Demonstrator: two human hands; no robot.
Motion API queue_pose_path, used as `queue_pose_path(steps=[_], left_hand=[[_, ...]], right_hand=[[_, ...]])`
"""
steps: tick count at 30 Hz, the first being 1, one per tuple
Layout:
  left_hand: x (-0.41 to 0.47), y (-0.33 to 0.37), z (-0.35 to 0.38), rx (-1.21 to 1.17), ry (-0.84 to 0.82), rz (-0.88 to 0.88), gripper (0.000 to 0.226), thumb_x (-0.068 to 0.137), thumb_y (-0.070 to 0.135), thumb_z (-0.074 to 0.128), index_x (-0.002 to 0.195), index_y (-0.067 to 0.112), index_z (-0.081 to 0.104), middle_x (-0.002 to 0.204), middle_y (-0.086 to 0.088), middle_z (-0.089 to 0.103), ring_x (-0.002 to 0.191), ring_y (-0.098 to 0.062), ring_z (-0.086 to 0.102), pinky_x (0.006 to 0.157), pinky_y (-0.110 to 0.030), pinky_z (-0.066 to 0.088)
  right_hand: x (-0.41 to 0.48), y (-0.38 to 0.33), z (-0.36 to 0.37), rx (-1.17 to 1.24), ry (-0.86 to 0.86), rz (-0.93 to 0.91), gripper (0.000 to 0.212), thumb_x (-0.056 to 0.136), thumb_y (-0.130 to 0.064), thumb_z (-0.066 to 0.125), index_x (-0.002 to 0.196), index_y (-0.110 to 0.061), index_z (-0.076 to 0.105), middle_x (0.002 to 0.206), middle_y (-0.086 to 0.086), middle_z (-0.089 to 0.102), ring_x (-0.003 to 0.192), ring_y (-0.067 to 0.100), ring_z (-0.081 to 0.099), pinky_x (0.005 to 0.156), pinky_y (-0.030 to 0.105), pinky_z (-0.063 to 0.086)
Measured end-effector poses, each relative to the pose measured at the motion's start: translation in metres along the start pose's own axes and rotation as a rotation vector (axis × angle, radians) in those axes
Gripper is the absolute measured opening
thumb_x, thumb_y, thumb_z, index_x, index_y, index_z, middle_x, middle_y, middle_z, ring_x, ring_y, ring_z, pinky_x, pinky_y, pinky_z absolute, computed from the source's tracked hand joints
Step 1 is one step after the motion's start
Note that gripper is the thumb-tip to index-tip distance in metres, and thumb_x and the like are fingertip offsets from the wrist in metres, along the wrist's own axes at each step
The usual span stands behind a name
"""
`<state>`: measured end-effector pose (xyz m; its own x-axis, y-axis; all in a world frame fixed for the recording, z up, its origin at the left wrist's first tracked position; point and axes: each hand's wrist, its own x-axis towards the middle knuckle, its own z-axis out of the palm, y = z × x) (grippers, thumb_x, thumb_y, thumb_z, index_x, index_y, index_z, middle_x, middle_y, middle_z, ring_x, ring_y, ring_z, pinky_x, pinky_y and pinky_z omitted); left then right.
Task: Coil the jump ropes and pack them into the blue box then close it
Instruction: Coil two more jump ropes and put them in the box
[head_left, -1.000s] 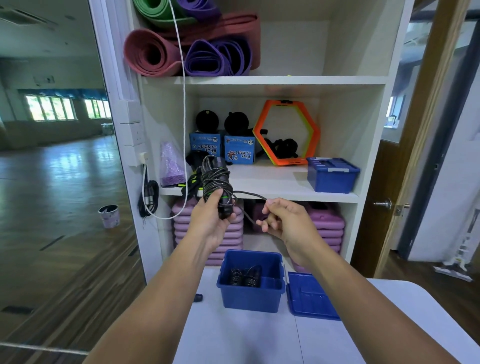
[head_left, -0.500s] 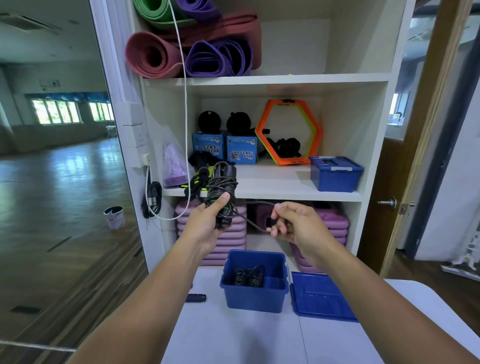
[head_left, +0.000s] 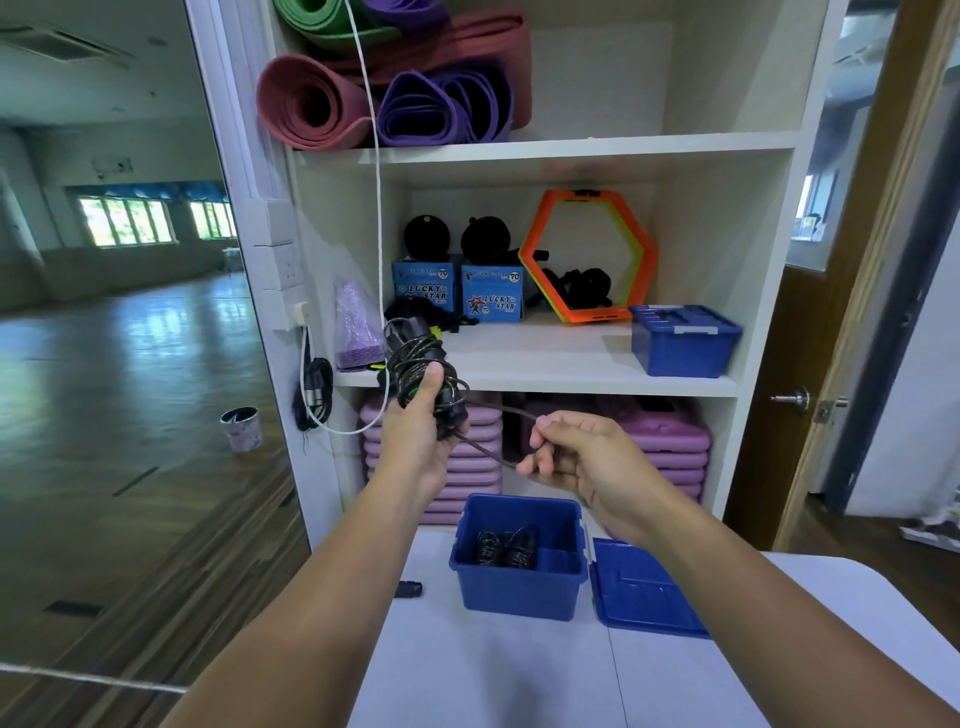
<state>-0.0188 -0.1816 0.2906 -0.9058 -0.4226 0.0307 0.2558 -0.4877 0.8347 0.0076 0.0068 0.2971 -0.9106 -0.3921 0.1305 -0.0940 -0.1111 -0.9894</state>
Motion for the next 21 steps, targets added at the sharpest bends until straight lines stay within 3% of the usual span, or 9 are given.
queue_pose_path(steps=[2,5,7,10,14,17,21], left_hand=[[-0.001,-0.004,-0.004,0.056,-0.028,0.023,0.03,0.093,0.032,0.07,0.111,0.011,0.06,0.081,-0.004,0.071,0.07,-0.019,0.067,0.067,-0.034,0.056],[-0.001,-0.007,-0.009,0.134,-0.083,0.057,0.043,0.091,0.028,0.072,0.126,0.008,0.056,0.101,-0.009,0.075,0.096,-0.029,0.072,0.084,-0.041,0.059],[0.0,-0.007,-0.013,0.176,-0.118,0.056,0.048,0.089,0.025,0.074,0.13,0.009,0.053,0.109,-0.01,0.074,0.105,-0.03,0.071,0.083,-0.041,0.059],[-0.002,-0.006,-0.018,0.228,-0.179,0.051,0.042,0.089,0.018,0.074,0.125,0.011,0.053,0.107,-0.01,0.072,0.102,-0.027,0.07,0.079,-0.041,0.06],[-0.003,-0.012,-0.02,0.304,-0.212,0.119,0.04,0.085,0.012,0.078,0.118,0.012,0.056,0.103,-0.007,0.071,0.097,-0.027,0.07,0.093,-0.057,0.056],[-0.006,-0.019,-0.019,0.388,-0.227,0.19,0.044,0.082,0.009,0.081,0.116,0.023,0.057,0.105,-0.001,0.075,0.105,-0.031,0.071,0.091,-0.053,0.057],[-0.011,-0.021,-0.016,0.41,-0.288,0.209,0.043,0.084,0.011,0.08,0.117,0.024,0.057,0.11,-0.001,0.074,0.106,-0.029,0.072,0.081,-0.042,0.058]], right_hand=[[0.001,-0.002,-0.003,-0.004,0.02,-0.004,0.029,0.103,-0.014,0.046,0.078,-0.009,0.06,0.057,0.005,0.058,0.07,0.018,0.07,0.093,0.043,0.052],[0.002,-0.005,-0.008,-0.014,0.056,-0.015,0.03,0.102,-0.014,0.047,0.076,-0.01,0.061,0.056,0.005,0.057,0.068,0.018,0.07,0.09,0.042,0.053],[0.003,-0.009,-0.011,-0.036,0.077,-0.027,0.03,0.102,-0.015,0.047,0.076,-0.01,0.061,0.055,0.004,0.057,0.066,0.018,0.069,0.08,0.036,0.055],[0.003,-0.013,-0.018,-0.037,0.092,-0.04,0.029,0.103,-0.014,0.046,0.078,-0.009,0.06,0.054,0.003,0.057,0.065,0.019,0.068,0.073,0.031,0.056],[0.005,-0.02,-0.02,-0.01,0.116,-0.062,0.028,0.103,-0.016,0.046,0.08,-0.009,0.059,0.054,0.001,0.057,0.063,0.018,0.068,0.067,0.027,0.056],[0.008,-0.03,-0.02,-0.002,0.144,-0.083,0.027,0.104,-0.018,0.046,0.081,-0.009,0.058,0.055,0.001,0.057,0.062,0.017,0.068,0.068,0.029,0.059],[0.012,-0.04,-0.026,-0.001,0.18,-0.097,0.026,0.104,-0.021,0.046,0.084,-0.011,0.058,0.056,-0.001,0.059,0.065,0.018,0.07,0.075,0.034,0.059]])
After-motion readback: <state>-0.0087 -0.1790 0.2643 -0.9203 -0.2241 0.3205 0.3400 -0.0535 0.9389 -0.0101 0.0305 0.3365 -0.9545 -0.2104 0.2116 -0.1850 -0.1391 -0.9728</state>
